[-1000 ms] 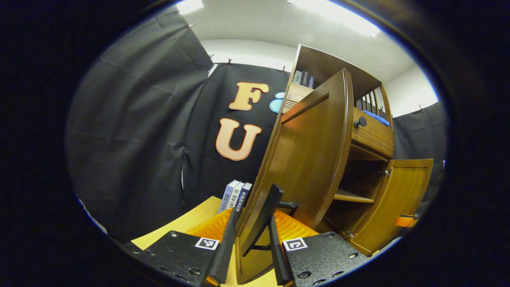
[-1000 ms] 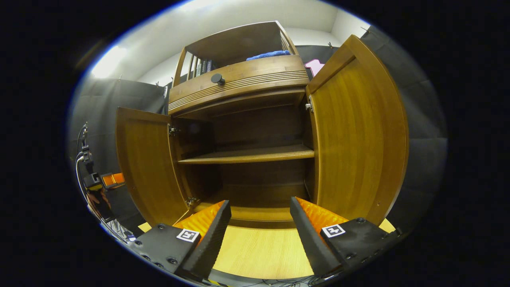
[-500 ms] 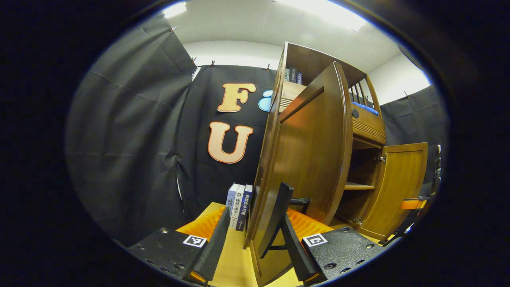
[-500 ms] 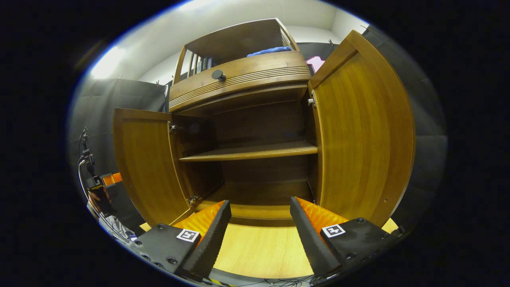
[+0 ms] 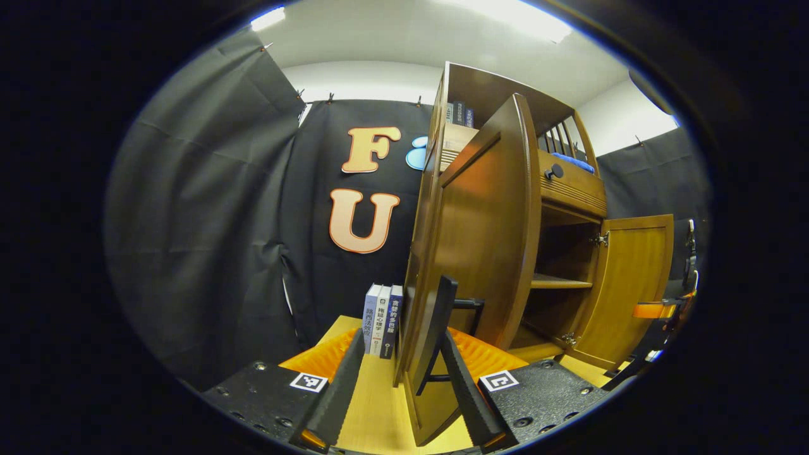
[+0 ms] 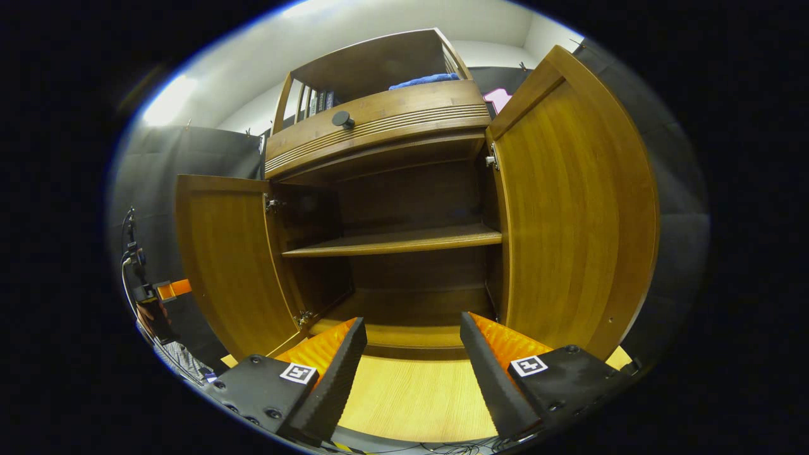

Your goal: Open the right door of the double-door shoe cabinet with the right hand, and open the left door with the left hand.

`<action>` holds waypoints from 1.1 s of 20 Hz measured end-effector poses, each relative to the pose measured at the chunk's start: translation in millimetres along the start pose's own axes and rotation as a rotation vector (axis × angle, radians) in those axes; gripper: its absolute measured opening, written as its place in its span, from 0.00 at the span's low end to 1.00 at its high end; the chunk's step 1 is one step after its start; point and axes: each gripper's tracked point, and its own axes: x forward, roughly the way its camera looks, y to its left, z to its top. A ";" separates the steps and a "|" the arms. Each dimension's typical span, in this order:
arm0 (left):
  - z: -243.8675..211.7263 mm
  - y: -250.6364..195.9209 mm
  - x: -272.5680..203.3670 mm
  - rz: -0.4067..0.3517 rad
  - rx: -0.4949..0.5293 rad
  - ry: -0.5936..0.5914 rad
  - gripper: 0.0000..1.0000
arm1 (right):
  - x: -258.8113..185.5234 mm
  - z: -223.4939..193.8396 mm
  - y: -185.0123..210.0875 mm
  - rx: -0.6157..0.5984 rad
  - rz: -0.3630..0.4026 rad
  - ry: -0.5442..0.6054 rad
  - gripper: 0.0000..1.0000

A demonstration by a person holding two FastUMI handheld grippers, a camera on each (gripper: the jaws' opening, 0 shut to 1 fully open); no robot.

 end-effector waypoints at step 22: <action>111.3 -118.2 -21.8 0.055 0.055 -0.280 0.73 | 18.0 -22.2 16.9 -0.019 0.067 0.055 1.00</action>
